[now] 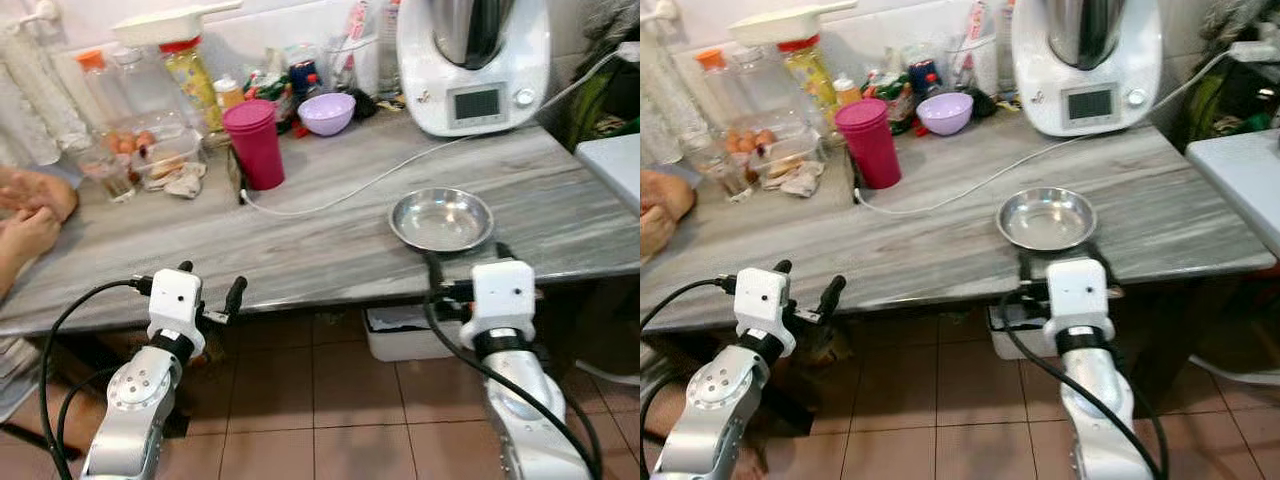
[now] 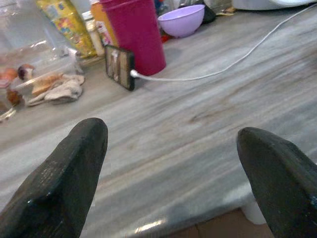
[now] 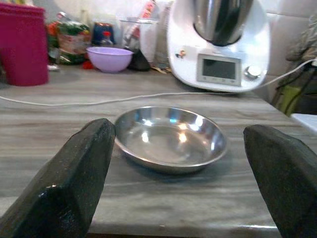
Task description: Setting the table
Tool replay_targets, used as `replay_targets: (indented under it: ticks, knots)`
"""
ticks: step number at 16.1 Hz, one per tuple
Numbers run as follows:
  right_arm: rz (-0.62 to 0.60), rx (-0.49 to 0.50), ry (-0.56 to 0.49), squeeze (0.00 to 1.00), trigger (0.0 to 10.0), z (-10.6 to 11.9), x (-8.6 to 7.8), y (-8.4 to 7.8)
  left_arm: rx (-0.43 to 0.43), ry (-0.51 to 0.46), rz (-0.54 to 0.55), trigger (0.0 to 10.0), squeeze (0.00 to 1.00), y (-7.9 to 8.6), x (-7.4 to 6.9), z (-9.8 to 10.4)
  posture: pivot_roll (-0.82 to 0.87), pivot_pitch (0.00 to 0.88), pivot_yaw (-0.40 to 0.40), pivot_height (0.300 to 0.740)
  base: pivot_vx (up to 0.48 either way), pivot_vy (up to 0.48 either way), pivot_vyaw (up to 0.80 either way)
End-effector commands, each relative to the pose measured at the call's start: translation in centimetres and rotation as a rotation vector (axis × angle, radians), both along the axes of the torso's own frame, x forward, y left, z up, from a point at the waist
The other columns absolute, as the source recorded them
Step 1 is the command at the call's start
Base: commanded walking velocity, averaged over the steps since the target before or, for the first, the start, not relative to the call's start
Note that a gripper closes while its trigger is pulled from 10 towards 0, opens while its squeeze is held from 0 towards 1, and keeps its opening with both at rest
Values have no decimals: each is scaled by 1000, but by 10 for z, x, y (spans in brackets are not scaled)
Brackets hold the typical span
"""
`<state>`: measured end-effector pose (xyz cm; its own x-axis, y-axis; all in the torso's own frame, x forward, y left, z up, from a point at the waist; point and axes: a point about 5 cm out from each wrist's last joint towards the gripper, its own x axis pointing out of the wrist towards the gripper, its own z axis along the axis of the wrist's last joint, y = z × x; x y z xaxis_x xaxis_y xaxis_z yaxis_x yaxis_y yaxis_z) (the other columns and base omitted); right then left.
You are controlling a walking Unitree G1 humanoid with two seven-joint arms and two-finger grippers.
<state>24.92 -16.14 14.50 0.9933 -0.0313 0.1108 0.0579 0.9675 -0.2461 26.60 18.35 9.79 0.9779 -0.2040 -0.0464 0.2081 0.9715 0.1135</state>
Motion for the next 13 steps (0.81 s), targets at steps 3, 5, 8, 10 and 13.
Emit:
replay_targets:
  ticks: [3,5,8,10,13]
  knots:
    - [-48,45,3,0,10000,-3,2,0,25,11,55,10000,0,8,-2,-2,-201,17,150,740,0,0,800]
    - [-63,70,1,0,10000,-4,3,0,25,18,52,10000,0,5,-2,-3,-203,17,144,740,0,0,400]
    - [-86,94,-3,0,10000,-2,7,-3,39,22,63,10000,0,4,0,-5,-203,15,139,740,0,0,0]
    - [-101,112,9,0,10000,-3,8,-6,38,23,68,10000,0,5,1,-5,-202,14,137,740,0,0,-275]
    - [-102,113,13,0,10000,-4,8,-8,53,25,87,10000,0,5,2,-5,-202,17,132,740,0,0,-758]
